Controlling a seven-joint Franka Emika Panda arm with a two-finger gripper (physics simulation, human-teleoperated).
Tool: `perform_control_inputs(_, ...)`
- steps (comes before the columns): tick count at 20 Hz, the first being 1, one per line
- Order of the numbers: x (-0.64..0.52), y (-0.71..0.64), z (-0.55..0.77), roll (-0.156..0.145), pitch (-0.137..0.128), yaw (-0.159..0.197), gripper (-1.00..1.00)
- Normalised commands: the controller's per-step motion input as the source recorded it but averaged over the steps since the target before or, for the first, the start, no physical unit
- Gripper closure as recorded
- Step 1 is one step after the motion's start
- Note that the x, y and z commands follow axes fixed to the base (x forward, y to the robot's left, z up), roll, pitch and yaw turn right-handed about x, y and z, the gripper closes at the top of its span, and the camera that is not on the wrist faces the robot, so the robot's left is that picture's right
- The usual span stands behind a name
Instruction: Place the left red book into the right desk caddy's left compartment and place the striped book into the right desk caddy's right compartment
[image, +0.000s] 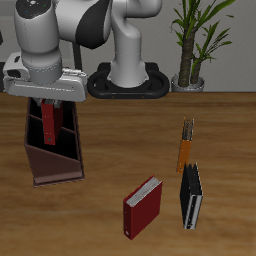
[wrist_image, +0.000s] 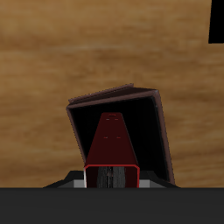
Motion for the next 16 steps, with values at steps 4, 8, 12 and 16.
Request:
perform_control_inputs(4, 0.06, -0.03, -0.27, -0.007, 0.022, 0.003, 1.0)
perform_control_inputs(8, 0.08, -0.05, -0.24, -0.017, 0.03, -0.016, 1.0)
perform_control_inputs(12, 0.06, 0.01, -0.29, -0.007, 0.039, 0.011, 1.0)
perform_control_inputs(16, 0.03, 0.02, -0.13, -0.006, 0.031, -0.008, 1.0)
